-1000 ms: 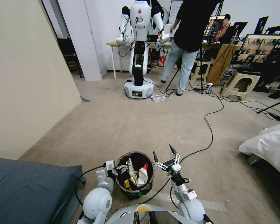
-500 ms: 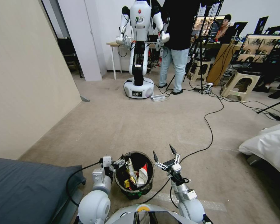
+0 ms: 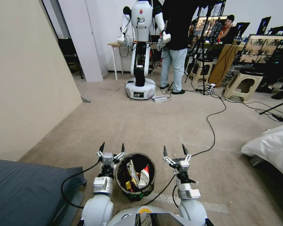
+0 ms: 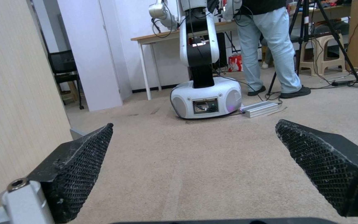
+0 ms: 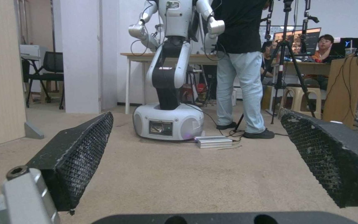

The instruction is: Pick up the trash bin, then pick up the garbage from the floor and place it into the trash bin.

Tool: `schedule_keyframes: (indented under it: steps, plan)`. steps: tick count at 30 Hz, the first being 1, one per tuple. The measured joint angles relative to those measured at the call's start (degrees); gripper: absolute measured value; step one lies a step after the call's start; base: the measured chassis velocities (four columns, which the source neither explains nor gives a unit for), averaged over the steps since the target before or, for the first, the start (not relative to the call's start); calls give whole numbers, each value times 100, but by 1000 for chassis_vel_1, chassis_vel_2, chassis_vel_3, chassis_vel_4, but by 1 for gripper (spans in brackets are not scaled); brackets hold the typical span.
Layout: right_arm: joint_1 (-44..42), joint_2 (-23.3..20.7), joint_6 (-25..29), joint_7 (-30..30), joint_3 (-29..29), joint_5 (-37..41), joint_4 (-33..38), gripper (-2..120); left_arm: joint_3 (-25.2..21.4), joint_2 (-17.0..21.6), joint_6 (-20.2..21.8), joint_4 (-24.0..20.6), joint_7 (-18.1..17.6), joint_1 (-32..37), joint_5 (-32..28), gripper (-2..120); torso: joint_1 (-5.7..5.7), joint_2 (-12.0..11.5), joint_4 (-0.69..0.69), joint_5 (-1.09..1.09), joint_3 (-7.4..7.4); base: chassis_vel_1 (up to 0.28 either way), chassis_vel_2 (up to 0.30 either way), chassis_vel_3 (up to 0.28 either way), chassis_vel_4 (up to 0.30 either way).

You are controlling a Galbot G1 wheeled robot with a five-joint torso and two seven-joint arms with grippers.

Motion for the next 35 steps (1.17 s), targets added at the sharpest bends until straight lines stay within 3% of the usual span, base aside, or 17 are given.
schedule_keyframes:
  steps: [35]
  plan:
    - [-4, 21, -104, -13, 36, -62, 24, 100, -4, -4, -14, 40, 25, 10, 50, 100, 0, 0, 0, 0, 0, 0, 0, 0, 0]
